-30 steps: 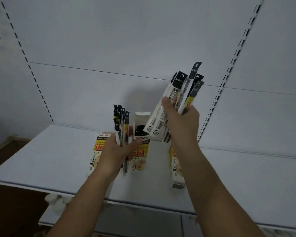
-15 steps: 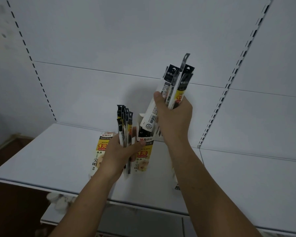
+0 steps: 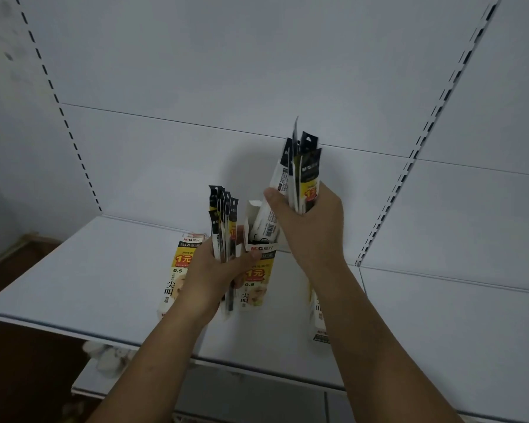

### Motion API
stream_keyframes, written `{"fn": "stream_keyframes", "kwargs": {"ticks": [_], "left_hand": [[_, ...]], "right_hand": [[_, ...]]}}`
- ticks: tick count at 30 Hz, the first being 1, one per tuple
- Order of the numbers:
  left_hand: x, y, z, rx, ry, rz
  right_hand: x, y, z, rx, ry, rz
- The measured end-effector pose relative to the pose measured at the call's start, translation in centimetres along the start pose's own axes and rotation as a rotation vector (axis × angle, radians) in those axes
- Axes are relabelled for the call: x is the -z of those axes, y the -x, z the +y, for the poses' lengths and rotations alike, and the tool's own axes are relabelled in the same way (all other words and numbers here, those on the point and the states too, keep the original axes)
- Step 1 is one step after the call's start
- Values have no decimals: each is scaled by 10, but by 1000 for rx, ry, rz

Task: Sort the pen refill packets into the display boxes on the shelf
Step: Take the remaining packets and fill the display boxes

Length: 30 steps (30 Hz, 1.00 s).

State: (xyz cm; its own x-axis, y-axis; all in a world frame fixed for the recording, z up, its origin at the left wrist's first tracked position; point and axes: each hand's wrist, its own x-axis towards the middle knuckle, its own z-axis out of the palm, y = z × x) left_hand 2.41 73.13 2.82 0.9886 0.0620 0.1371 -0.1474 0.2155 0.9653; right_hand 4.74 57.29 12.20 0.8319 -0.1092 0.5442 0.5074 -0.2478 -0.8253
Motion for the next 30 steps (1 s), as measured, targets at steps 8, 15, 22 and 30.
{"fn": "stream_keyframes", "kwargs": {"ticks": [8,15,22,30], "left_hand": [[-2,-1,-2,-3,-19,-26],[-1,-1,0,8,-23,3],[0,-1,-3,8,-32,-7],[1,-3,-5,11,-26,0]], "right_hand": [[2,-5,-9,34,-99,78],[-4,-2,6,64,12,9],[7,-7,-1,85,63,35],[-3,2,-1,71,42,-52]]}}
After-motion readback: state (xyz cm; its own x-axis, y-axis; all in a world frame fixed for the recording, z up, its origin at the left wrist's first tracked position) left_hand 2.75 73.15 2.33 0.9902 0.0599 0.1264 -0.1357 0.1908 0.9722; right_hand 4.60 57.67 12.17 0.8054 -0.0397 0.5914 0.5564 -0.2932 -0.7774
